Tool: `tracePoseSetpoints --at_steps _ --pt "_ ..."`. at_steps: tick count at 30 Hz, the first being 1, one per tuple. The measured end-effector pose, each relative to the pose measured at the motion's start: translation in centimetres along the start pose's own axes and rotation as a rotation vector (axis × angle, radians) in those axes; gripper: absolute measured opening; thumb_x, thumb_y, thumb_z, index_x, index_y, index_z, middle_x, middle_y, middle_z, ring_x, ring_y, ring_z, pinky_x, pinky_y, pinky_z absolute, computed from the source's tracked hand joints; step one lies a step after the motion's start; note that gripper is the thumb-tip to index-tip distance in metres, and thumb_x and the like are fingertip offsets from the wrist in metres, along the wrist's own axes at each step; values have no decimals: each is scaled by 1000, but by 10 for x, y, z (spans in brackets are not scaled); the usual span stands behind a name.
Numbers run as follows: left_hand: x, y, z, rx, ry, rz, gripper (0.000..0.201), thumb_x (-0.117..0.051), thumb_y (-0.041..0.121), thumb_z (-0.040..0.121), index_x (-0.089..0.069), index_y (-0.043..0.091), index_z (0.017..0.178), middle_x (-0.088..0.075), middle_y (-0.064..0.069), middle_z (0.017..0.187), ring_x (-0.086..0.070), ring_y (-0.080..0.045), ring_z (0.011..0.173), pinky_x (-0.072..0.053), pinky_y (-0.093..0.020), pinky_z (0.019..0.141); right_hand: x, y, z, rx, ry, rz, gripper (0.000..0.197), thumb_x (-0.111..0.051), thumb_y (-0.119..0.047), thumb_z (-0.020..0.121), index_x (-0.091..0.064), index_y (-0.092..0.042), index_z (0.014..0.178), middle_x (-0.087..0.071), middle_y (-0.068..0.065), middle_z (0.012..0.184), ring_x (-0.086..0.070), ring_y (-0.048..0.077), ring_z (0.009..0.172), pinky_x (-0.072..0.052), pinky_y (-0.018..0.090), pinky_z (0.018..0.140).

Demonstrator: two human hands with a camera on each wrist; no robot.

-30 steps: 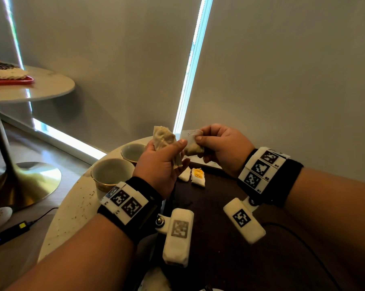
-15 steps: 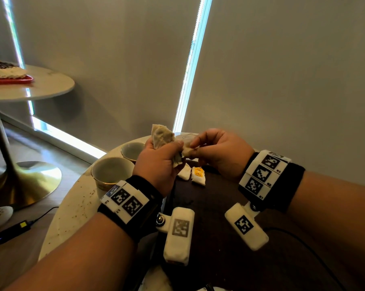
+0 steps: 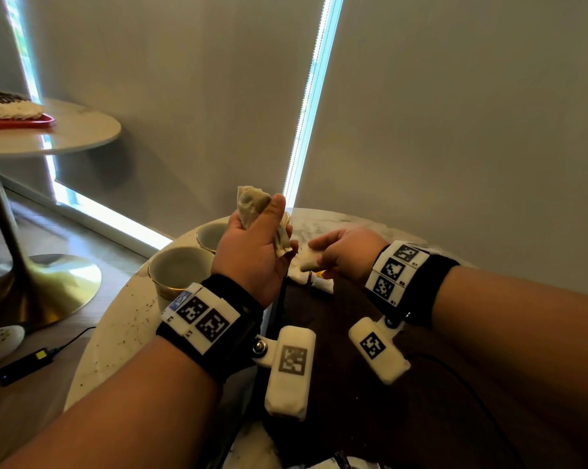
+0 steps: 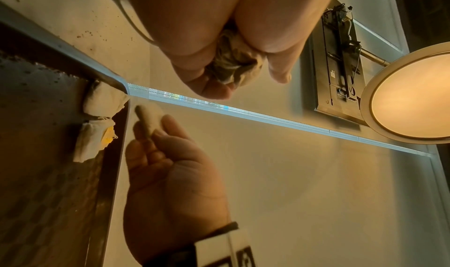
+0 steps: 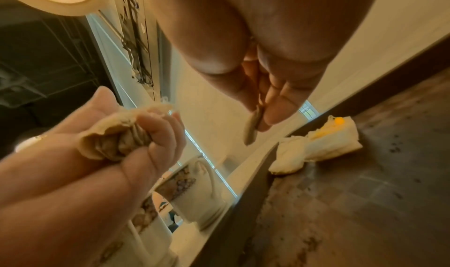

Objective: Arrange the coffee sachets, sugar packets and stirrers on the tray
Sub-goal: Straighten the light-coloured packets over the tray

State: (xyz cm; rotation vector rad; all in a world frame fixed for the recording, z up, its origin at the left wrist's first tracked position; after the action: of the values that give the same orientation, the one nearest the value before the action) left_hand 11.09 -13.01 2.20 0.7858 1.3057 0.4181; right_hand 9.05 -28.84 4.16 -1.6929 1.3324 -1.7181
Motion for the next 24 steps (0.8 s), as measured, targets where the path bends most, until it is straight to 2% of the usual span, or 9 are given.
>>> tracePoseSetpoints --at_steps 3,5,10,14,15,17,19,22,24 --pt "-1 0 -1 3 -7 -7 24 -68 27 94 -58 16 113 -63 -4 88 -64 -13 76 -58 -27 66 -11 4 10 -24 -25 -136 35 -65 11 85 -73 -16 107 -68 4 109 -69 21 97 -61 34 84" --pt "-1 0 0 7 -2 -11 20 -68 26 94 -58 17 110 -63 -3 86 -64 -13 73 -57 -28 65 -17 5 15 -36 -39 -151 34 -67 10 84 -74 -19 101 -66 6 117 -68 25 104 -60 38 87" --pt "0 0 1 26 -2 -42 22 -71 26 90 -59 18 108 -63 -4 89 -63 -15 78 -57 -28 65 -23 9 19 -25 -54 -218 38 -69 7 84 -73 -17 114 -64 4 122 -65 22 106 -60 24 70" --pt "0 -2 2 28 -6 -47 27 -72 26 86 -59 19 109 -62 -4 90 -63 -15 79 -56 -29 66 -22 11 26 10 -73 -301 41 -69 4 86 -69 -13 124 -61 6 133 -62 21 110 -53 34 99" --pt "0 -2 2 30 -11 -46 29 -73 27 86 -59 19 110 -62 -4 90 -63 -15 78 -56 -29 66 -21 10 26 17 -92 -312 43 -68 4 87 -67 -11 127 -59 7 136 -60 19 106 -51 31 101" --pt "0 -3 2 37 -16 -52 28 -72 26 87 -59 19 110 -62 -4 89 -63 -15 77 -56 -29 66 -21 6 25 43 -122 -347 44 -66 5 89 -64 -8 131 -57 8 138 -56 13 96 -49 17 92" --pt "0 -3 2 39 -18 -53 28 -72 26 88 -58 18 111 -62 -4 89 -63 -15 77 -56 -29 66 -21 4 25 60 -122 -382 41 -64 3 91 -64 -7 131 -60 4 131 -54 10 93 -47 12 81" --pt "1 -4 2 36 -30 -25 45 -76 33 76 -58 17 114 -63 -5 91 -64 -15 79 -56 -29 63 -21 6 27 55 -85 -404 33 -65 -2 91 -68 -10 123 -61 -8 97 -58 8 79 -51 14 70" --pt "2 -4 2 34 -33 -10 52 -77 36 71 -58 17 116 -63 -5 92 -65 -16 80 -56 -29 64 -18 5 27 40 -28 -384 27 -66 -7 90 -71 -12 115 -65 -6 85 -64 10 73 -58 23 72"
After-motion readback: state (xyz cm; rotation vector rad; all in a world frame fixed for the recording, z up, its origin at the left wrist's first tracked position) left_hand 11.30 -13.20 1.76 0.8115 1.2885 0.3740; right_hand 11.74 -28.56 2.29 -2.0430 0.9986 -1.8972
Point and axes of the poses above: each hand's wrist, its own z-axis towards the middle knuckle, its own x-axis out of the back of the hand, y = z × x, the point moved 3 cm from there along z, towards the middle knuckle
